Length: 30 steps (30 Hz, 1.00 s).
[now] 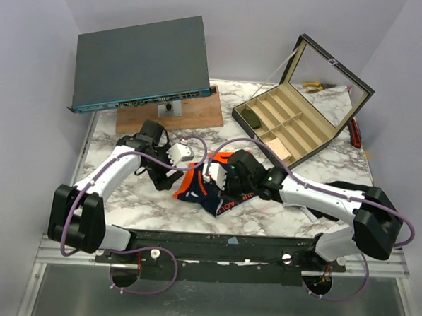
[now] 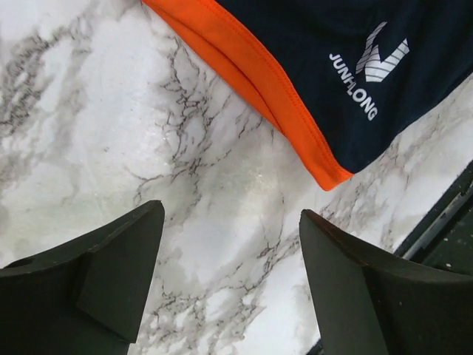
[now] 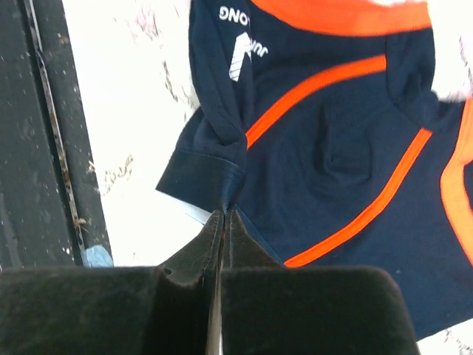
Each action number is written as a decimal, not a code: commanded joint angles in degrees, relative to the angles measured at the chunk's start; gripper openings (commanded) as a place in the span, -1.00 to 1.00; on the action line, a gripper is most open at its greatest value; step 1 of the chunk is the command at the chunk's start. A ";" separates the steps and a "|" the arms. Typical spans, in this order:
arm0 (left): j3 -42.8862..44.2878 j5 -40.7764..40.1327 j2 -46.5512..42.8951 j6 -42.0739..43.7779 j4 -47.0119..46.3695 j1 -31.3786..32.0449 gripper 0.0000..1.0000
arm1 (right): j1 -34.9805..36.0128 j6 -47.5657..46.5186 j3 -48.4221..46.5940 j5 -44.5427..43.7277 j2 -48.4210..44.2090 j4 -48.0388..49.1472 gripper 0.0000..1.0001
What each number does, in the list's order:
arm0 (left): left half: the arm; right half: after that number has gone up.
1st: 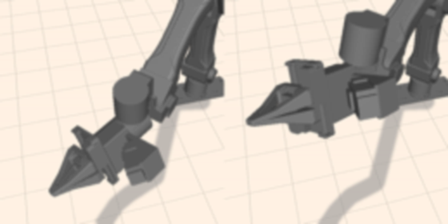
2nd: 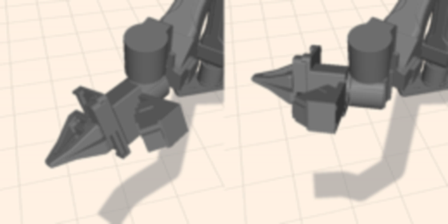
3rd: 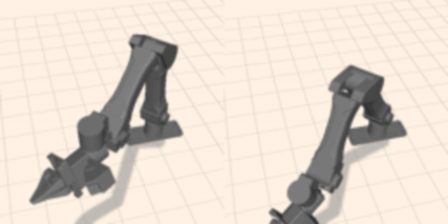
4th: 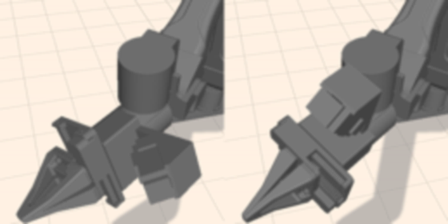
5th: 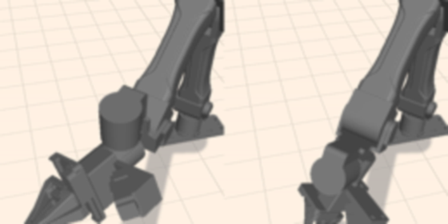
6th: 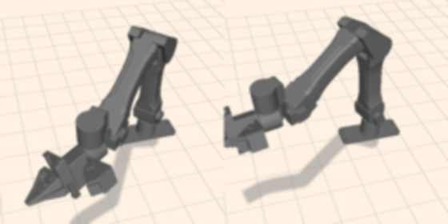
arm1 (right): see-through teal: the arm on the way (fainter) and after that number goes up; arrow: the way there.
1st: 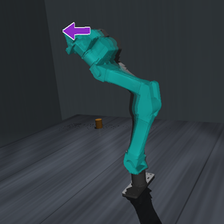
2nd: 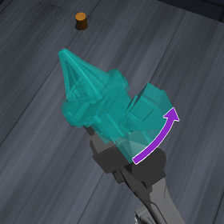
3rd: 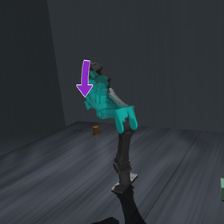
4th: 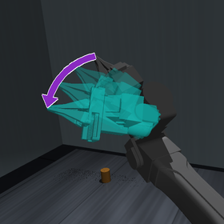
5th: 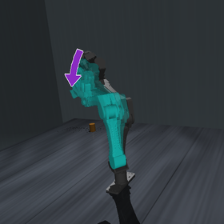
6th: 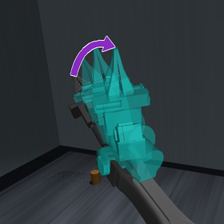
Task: Roll the underwear
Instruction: Fold the underwear at the center of the board.
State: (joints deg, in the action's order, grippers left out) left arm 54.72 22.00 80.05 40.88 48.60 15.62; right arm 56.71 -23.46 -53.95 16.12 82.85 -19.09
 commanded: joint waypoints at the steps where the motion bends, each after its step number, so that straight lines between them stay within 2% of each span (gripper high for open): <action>1: -3.89 4.24 -5.92 2.31 -8.12 1.57 0.60 | -2.77 0.69 3.69 5.98 -1.92 -1.41 -0.99; 11: -11.03 -2.96 -13.05 1.30 -17.22 16.59 0.60 | -9.56 2.76 1.51 12.35 2.75 -0.86 -0.99; 17: -15.01 -3.88 -15.22 2.16 -20.57 18.21 0.60 | -13.47 3.59 0.78 15.57 4.86 -0.86 -0.99; 30: -17.19 -0.70 -17.44 1.80 -22.52 18.57 0.60 | -15.68 4.04 -0.71 17.19 7.57 -2.43 -0.99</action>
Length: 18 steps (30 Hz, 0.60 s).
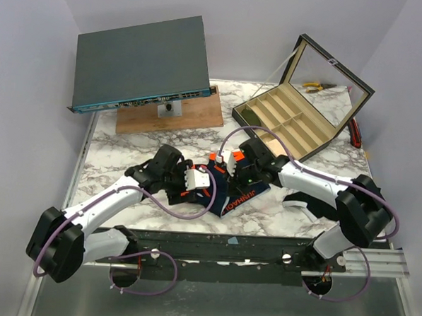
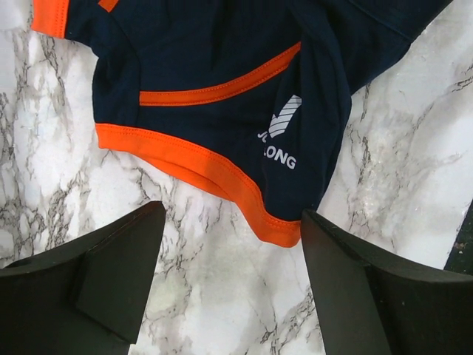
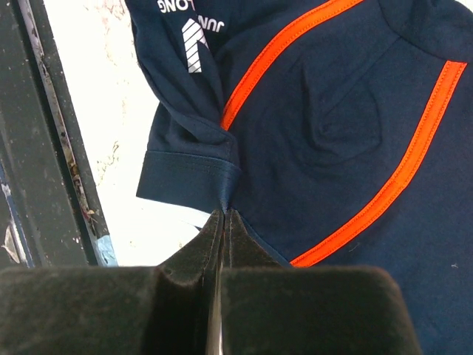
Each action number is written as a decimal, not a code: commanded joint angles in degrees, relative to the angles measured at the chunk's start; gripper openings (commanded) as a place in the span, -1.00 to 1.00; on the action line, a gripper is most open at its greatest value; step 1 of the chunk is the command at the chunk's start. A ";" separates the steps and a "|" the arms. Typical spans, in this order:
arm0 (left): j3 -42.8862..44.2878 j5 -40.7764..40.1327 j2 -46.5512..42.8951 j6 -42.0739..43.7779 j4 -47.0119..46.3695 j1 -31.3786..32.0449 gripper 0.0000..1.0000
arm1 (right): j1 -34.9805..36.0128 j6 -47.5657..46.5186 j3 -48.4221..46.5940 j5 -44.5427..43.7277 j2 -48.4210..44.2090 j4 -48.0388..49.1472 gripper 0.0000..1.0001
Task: Roll the underwear
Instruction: Fold the underwear at the center of the board.
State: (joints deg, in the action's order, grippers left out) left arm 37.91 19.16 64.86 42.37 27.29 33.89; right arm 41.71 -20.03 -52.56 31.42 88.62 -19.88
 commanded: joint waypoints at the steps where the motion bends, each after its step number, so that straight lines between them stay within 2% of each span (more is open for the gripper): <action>1: -0.34 2.47 -3.01 0.19 -0.90 0.26 0.60 | -0.68 0.61 -2.40 1.89 2.18 -1.82 -0.99; 8: -1.77 3.79 -7.28 -0.28 0.75 0.30 0.60 | -1.40 1.02 -3.25 2.49 3.74 -2.09 -0.99; 18: -4.73 1.22 -5.96 2.28 -1.21 1.17 0.57 | -2.86 1.40 -4.46 3.20 4.40 -3.02 -0.99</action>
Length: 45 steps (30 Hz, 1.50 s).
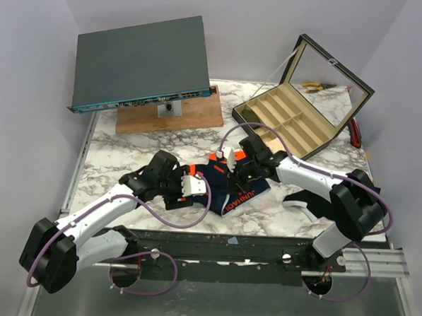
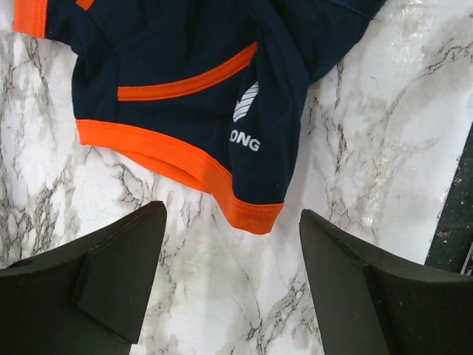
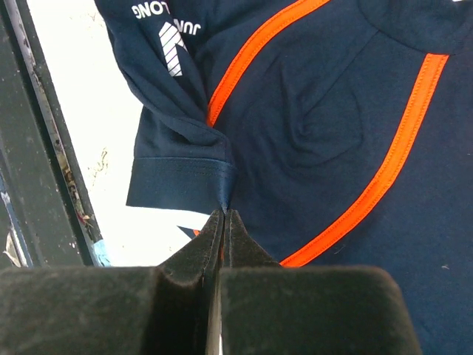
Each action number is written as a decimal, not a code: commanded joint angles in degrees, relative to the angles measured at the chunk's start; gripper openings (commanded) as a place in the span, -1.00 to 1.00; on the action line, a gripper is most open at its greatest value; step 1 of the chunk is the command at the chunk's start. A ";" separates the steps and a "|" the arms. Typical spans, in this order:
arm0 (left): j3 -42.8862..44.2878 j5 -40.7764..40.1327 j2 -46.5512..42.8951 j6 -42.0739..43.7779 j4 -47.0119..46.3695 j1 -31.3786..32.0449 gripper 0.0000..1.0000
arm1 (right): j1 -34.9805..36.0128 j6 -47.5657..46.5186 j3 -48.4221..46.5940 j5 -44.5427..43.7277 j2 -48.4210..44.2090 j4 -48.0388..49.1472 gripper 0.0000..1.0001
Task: Roll the underwear
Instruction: Fold the underwear at the center of the board.
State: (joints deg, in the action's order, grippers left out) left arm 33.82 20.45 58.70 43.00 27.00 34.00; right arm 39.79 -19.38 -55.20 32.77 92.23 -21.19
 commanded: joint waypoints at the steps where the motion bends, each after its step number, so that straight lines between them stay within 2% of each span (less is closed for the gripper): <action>1: -0.84 -0.34 0.19 1.73 -0.98 1.60 0.57 | -1.13 0.82 -1.94 2.01 1.06 -1.73 -0.99; 15: -5.13 -11.77 -1.26 3.47 -9.23 8.77 0.54 | -3.65 0.92 -4.83 5.58 5.37 -4.15 -0.99; 20: -6.71 -15.22 -0.43 4.28 -12.91 10.28 0.43 | -3.94 0.75 -5.09 6.12 5.96 -4.43 -0.99; 24: -6.35 -15.35 0.59 3.94 -13.52 10.63 0.19 | -3.94 0.57 -5.09 6.16 5.83 -4.82 -0.99; 28: -6.02 -15.27 1.42 3.54 -13.38 10.74 -0.16 | -4.07 0.44 -4.84 5.90 5.23 -5.09 -0.99; 31: -5.72 -14.27 1.43 3.28 -12.20 10.83 -0.52 | -4.17 0.29 -4.74 5.72 4.73 -5.39 -0.99; 34: -5.24 -13.86 1.31 2.63 -11.18 10.96 -0.98 | -4.31 -0.24 -4.74 5.77 4.17 -6.15 -0.99; 40: -1.14 -12.21 0.66 0.67 0.34 10.83 -1.00 | -4.41 -3.72 -4.51 11.45 0.75 -8.76 -0.99; 45: 0.60 -12.57 -4.33 -1.11 9.44 10.83 -1.00 | -3.21 -6.72 -6.99 17.90 1.18 -12.61 -0.99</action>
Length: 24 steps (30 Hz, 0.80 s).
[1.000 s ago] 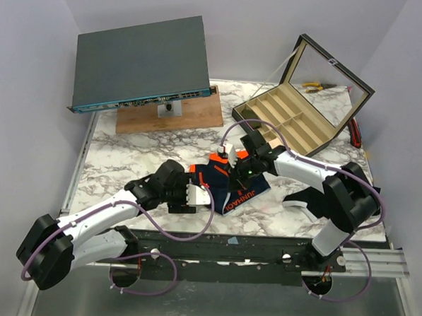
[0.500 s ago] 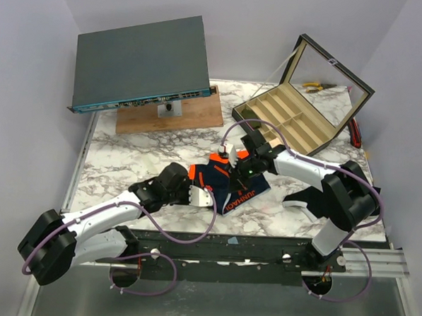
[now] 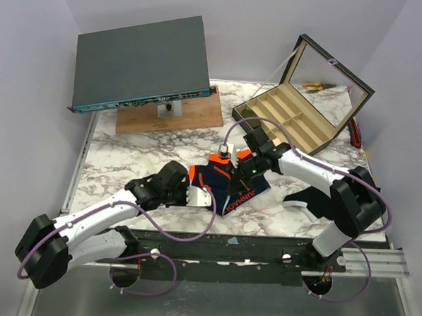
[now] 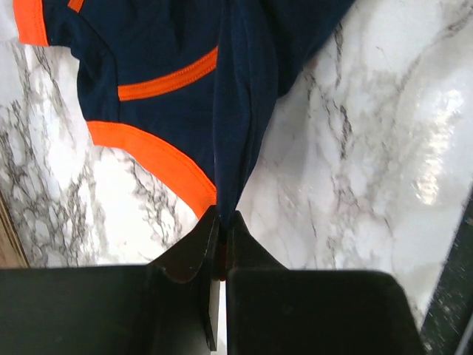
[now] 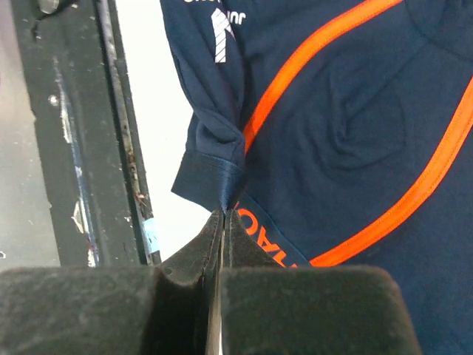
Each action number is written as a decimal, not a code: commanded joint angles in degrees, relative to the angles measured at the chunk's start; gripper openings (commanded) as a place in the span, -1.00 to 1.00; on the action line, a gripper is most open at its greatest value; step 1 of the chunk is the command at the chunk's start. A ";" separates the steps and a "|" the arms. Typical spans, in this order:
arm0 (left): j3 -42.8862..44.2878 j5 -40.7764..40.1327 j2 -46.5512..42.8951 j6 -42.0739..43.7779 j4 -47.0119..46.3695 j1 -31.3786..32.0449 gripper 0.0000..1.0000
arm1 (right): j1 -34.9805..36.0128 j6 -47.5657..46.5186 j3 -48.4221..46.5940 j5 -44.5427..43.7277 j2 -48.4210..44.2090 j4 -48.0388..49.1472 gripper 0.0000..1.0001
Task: Roll the underwear
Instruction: Fold the underwear at the center of the board.
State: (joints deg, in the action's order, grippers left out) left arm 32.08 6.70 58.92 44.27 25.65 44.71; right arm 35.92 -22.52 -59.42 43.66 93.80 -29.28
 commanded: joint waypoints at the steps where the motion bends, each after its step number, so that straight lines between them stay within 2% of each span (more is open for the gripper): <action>1: 2.87 1.42 -5.36 -2.85 13.11 0.13 -1.00 | 1.10 -4.17 -3.40 7.61 -0.08 -5.17 -0.99; 6: 6.23 3.34 -7.65 -5.45 24.14 0.36 -1.00 | 2.93 -7.51 -5.21 10.28 1.92 -8.38 -0.99; 12: 10.37 3.83 -7.33 -5.35 29.68 2.45 -1.00 | 3.80 -11.33 -5.84 10.38 0.91 -14.31 -0.99; 18: 18.97 4.62 -1.62 -2.58 28.83 2.56 -1.00 | 3.04 -7.14 -0.13 1.29 -6.85 -11.64 -0.99; 24: 24.70 3.17 8.55 4.33 22.95 -0.57 -1.00 | -5.92 -1.95 4.59 -4.26 -12.58 -8.23 -0.99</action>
State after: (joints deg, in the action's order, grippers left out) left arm 53.04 9.89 60.88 42.68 51.99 46.46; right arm 35.46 -28.36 -57.45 45.74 84.07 -39.48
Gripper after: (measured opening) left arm 0.016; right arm 0.009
